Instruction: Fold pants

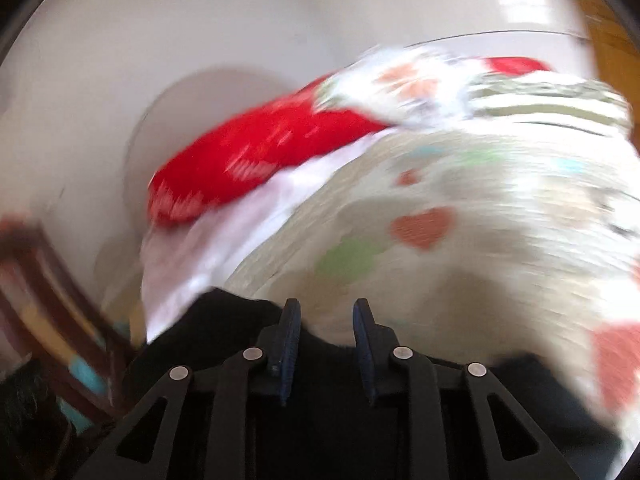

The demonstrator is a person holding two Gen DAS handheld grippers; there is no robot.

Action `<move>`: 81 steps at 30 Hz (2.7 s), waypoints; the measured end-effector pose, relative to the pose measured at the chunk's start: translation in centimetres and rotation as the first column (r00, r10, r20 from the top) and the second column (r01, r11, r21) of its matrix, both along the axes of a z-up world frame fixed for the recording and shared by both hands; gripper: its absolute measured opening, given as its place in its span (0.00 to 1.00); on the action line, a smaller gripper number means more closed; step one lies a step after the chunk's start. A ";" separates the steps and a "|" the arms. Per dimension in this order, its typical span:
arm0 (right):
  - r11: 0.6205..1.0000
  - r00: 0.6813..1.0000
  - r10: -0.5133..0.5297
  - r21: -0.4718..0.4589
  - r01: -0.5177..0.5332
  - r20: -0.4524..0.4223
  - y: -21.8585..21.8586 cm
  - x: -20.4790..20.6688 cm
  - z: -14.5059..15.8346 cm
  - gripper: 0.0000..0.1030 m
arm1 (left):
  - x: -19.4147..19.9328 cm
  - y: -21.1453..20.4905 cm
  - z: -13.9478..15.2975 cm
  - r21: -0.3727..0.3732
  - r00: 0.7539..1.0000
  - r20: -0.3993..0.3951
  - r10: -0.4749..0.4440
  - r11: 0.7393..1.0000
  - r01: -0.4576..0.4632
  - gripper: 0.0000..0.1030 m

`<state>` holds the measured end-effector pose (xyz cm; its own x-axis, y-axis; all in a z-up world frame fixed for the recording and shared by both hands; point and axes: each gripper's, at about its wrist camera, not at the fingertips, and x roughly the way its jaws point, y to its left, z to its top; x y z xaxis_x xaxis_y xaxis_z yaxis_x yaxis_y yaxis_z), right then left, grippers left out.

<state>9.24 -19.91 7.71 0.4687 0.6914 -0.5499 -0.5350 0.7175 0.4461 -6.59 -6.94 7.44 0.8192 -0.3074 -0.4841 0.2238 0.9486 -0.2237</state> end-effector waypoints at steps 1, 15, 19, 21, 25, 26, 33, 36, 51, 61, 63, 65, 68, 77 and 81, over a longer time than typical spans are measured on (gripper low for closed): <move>0.999 0.999 -0.036 0.024 0.036 -0.020 -2.1 -0.3 0.2 0.46 | 0.1 -1.0 -0.2 0.016 1.000 0.003 -0.029 0.999 0.029 0.20; 0.984 0.955 -0.116 0.098 0.147 -0.272 -12.3 -3.4 -2.3 0.75 | 0.7 -7.8 -4.4 0.128 0.985 -0.066 -0.159 0.978 0.166 0.19; 0.980 0.917 -0.053 0.155 0.124 -0.395 -11.3 -3.0 -5.7 0.75 | 0.0 -8.6 -5.2 0.139 0.983 -0.080 -0.163 0.975 0.173 0.19; 0.976 0.914 -0.018 0.191 0.104 -0.406 -10.4 -3.1 -6.1 0.75 | 0.0 -8.7 -5.3 0.149 0.983 -0.083 -0.164 0.973 0.175 0.19; 0.996 0.947 -0.017 0.073 0.042 -0.321 -8.4 -3.4 -5.5 0.54 | -0.5 -9.1 -5.2 0.161 0.983 -0.088 -0.160 0.972 0.172 0.19; 0.999 0.959 -0.026 0.031 0.036 -0.284 -8.1 -3.6 -5.1 0.33 | -0.4 -9.0 -5.1 0.157 0.983 -0.090 -0.158 0.973 0.170 0.19; 0.998 0.997 -0.031 0.045 0.034 -0.066 -12.1 -6.5 -0.3 0.24 | -0.9 -10.7 -2.1 0.057 0.953 -0.077 -0.292 0.953 0.297 0.19; 0.994 0.987 -0.110 -0.010 0.109 -0.116 -14.9 -6.5 -2.1 0.24 | -0.8 -12.0 -4.4 0.031 0.914 -0.181 -0.363 0.927 0.374 0.19; 0.953 0.953 -0.304 -0.016 0.304 -0.014 -20.2 -7.5 -0.3 0.48 | 2.4 -7.3 -2.1 0.036 0.925 -0.195 -0.326 0.940 0.339 0.20; 0.962 0.982 -0.183 -0.218 0.167 -0.054 -13.3 -5.0 -4.9 0.45 | -0.2 -7.2 -1.6 0.067 0.898 -0.199 -0.392 0.909 0.412 0.56; 0.919 0.979 -0.206 -0.343 0.196 0.008 -13.3 -4.6 -6.4 0.46 | 1.4 -6.4 -1.2 0.068 0.926 -0.189 -0.326 0.936 0.344 0.64; 0.898 0.973 -0.227 -0.377 0.228 0.047 -14.1 -4.6 -7.3 0.49 | 3.1 -5.8 -1.5 0.053 0.940 -0.196 -0.281 0.954 0.296 0.64; 0.918 0.971 -0.239 -0.322 0.230 0.011 -15.3 -5.1 -7.0 0.48 | 5.9 -5.4 -2.8 0.021 0.948 -0.247 -0.200 0.977 0.211 0.64; 0.900 0.991 -0.129 -0.416 0.131 0.032 -13.7 -11.3 -6.5 0.50 | 5.0 -6.5 -8.0 0.042 0.920 -0.335 -0.204 0.972 0.231 0.68; 0.920 0.986 -0.165 -0.358 0.160 0.017 -16.0 -13.4 -8.2 0.58 | 4.9 -6.5 -8.4 0.015 0.909 -0.363 -0.207 0.974 0.228 0.71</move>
<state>-4.14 -35.90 -0.53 0.5487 0.3627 -0.7532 -0.3931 0.9071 0.1505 -1.67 -13.42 -0.93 0.5047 -0.4225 -0.7528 0.3414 0.8987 -0.2754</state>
